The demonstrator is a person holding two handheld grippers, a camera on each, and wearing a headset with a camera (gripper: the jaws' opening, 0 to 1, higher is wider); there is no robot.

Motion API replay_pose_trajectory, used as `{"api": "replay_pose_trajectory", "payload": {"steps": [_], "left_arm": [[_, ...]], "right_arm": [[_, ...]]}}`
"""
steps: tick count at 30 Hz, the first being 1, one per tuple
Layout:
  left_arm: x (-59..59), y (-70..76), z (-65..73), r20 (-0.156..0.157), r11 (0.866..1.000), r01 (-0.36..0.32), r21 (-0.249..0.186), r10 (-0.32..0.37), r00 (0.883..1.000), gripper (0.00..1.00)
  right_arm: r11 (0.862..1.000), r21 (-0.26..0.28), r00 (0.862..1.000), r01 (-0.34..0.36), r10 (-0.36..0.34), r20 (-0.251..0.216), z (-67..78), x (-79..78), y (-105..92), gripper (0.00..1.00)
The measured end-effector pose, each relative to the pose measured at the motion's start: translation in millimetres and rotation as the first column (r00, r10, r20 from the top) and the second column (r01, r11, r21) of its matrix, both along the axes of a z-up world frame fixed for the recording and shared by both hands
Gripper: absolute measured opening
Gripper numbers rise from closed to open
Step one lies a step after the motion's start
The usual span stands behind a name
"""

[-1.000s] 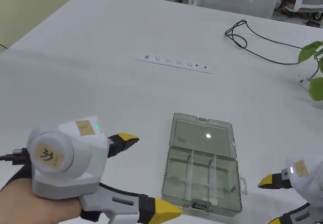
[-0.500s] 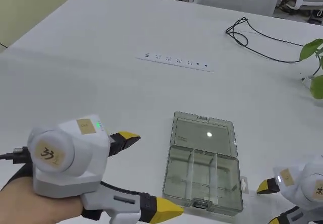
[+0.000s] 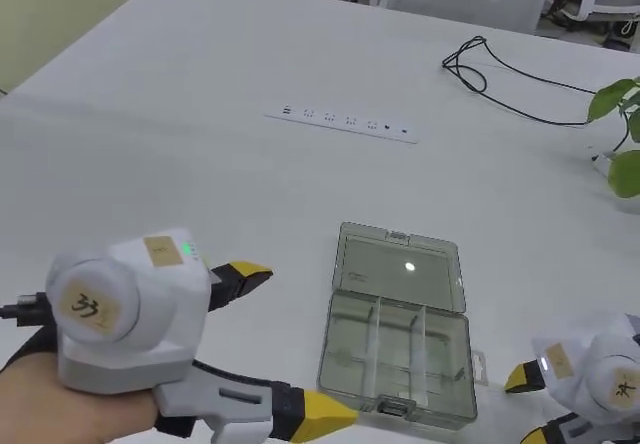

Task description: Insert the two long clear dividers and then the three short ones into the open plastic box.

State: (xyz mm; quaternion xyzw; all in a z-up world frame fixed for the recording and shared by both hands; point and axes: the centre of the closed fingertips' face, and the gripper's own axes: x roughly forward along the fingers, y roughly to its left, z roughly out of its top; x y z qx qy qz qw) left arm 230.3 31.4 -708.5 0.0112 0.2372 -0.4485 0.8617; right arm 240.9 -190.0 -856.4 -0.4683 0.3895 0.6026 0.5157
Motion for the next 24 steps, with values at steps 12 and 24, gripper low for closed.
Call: {"api": "replay_pose_trajectory", "payload": {"steps": [12, 24], "left_arm": [[-1.3, -0.7, 0.2, 0.002, 1.0, 0.009, 0.005, -0.009, 1.0, 0.95], [-2.1, -2.3, 4.3, 0.011, 1.0, 0.023, 0.014, -0.023, 1.0, 0.95]], "right_arm": [[0.999, 0.011, 0.999, 0.05, -0.05, 0.005, 1.4, 0.7, -1.4, 0.33], [0.982, 0.092, 0.982, 0.165, -0.172, 0.075, 22.6, 14.4, -3.5, 0.32]]}}
